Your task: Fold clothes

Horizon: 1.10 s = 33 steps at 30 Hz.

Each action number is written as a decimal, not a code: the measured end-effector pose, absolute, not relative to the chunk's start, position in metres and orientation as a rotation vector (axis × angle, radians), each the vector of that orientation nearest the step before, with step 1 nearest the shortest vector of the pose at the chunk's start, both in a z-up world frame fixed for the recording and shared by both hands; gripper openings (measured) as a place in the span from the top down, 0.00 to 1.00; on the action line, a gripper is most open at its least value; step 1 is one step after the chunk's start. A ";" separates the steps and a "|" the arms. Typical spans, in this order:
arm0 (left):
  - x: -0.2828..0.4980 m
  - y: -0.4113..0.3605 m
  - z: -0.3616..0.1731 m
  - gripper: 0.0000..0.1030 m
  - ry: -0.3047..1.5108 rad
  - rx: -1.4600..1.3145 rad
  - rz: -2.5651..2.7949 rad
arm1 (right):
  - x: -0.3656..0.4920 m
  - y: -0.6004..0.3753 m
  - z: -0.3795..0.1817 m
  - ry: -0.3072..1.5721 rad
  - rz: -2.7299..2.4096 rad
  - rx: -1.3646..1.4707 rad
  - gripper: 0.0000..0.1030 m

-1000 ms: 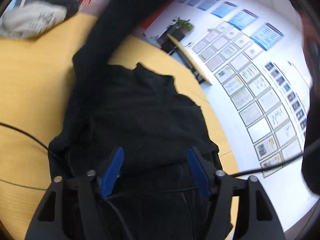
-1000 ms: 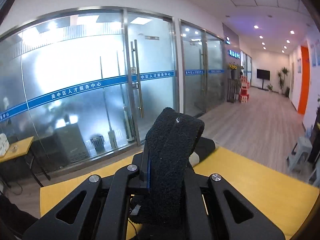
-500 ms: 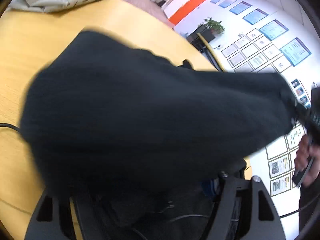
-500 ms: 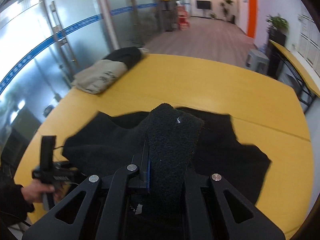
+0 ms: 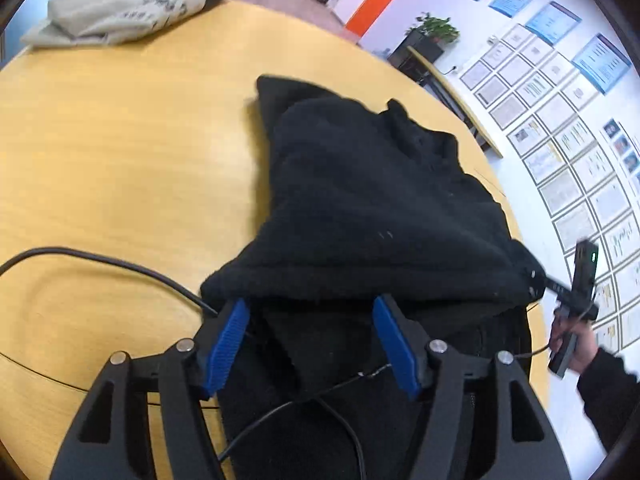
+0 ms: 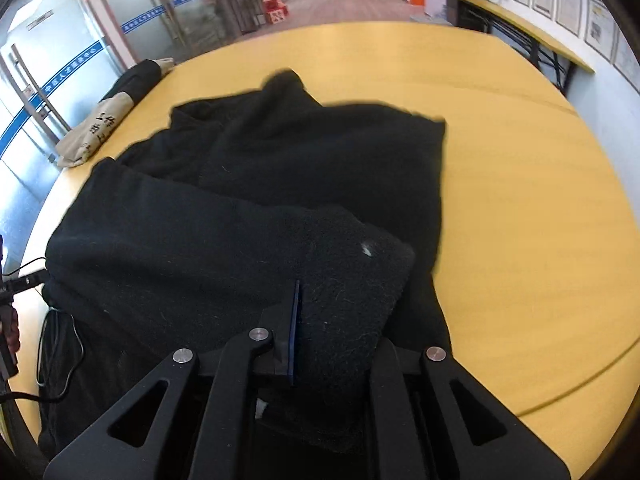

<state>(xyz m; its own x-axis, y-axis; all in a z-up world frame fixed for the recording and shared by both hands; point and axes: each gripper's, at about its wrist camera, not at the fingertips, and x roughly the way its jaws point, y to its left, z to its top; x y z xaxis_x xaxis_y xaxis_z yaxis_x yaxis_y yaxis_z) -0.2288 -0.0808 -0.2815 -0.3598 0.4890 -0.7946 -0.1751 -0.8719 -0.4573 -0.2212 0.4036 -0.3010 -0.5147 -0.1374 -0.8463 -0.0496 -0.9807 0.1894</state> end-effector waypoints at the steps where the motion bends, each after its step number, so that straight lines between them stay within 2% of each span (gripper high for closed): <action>1: -0.229 -0.081 -0.280 0.33 -0.418 -1.472 2.277 | -0.218 0.405 -0.303 -0.285 -2.681 1.520 0.91; 6: -0.218 -0.088 -0.270 0.33 -0.446 -1.476 2.276 | -0.213 0.408 -0.315 -0.285 -2.657 1.581 0.80; 7: -0.212 -0.089 -0.261 0.33 -0.446 -1.454 2.264 | -0.205 0.417 -0.309 -0.290 -2.671 1.580 0.72; 8: -0.205 -0.089 -0.247 0.33 -0.438 -1.414 2.249 | -0.200 0.422 -0.300 -0.276 -2.719 1.572 0.55; 10: -0.194 -0.086 -0.215 0.31 -0.392 -1.311 2.226 | -0.190 0.431 -0.281 -0.248 -2.816 1.554 0.41; 11: -0.190 -0.081 -0.196 0.28 -0.345 -1.242 2.219 | -0.183 0.435 -0.268 -0.236 -2.871 1.531 0.41; 13: -0.191 -0.070 -0.171 0.10 -0.268 -1.137 2.223 | -0.170 0.436 -0.241 -0.204 -2.955 1.445 0.40; 16: -0.225 -0.050 -0.173 0.08 -0.214 -1.141 2.192 | -0.172 0.411 -0.215 -0.147 -2.920 1.282 0.39; 18: -0.254 -0.035 -0.210 0.09 -0.198 -1.283 2.144 | -0.192 0.379 -0.217 -0.096 -2.807 1.236 0.38; 21: -0.278 -0.014 -0.265 0.12 -0.141 -1.457 2.076 | -0.226 0.355 -0.260 -0.046 -2.728 1.361 0.38; 22: -0.276 -0.011 -0.273 0.12 -0.109 -1.455 2.085 | -0.234 0.361 -0.284 -0.070 -2.719 1.472 0.41; 23: -0.269 -0.010 -0.274 0.12 -0.104 -1.441 2.090 | -0.232 0.376 -0.304 -0.153 -2.702 1.540 0.53; 24: -0.262 -0.011 -0.274 0.12 -0.119 -1.435 2.084 | -0.229 0.390 -0.323 -0.238 -2.682 1.606 0.59; 25: -0.253 -0.012 -0.275 0.12 -0.138 -1.435 2.070 | -0.220 0.397 -0.322 -0.239 -2.717 1.573 0.72; 26: -0.244 -0.013 -0.275 0.12 -0.160 -1.439 2.049 | -0.211 0.404 -0.320 -0.238 -2.753 1.537 0.77; 28: -0.223 -0.016 -0.278 0.12 -0.173 -1.437 2.026 | -0.202 0.410 -0.317 -0.238 -2.750 1.556 0.78; 31: -0.204 -0.018 -0.278 0.12 -0.144 -1.407 2.066 | -0.211 0.398 -0.302 -0.109 -2.740 1.652 0.76; 33: -0.208 -0.024 -0.276 0.12 -0.215 -1.408 2.085 | -0.225 0.379 -0.276 -0.053 -2.791 1.519 0.57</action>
<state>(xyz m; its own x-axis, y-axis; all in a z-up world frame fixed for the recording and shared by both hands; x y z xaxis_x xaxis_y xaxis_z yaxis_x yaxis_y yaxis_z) -0.2080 -0.0245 -0.2759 -0.2513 0.5636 -0.7869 -0.3911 -0.8028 -0.4501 -0.2252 0.3789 -0.2758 -0.5427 0.0162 -0.8398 -0.0479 -0.9988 0.0117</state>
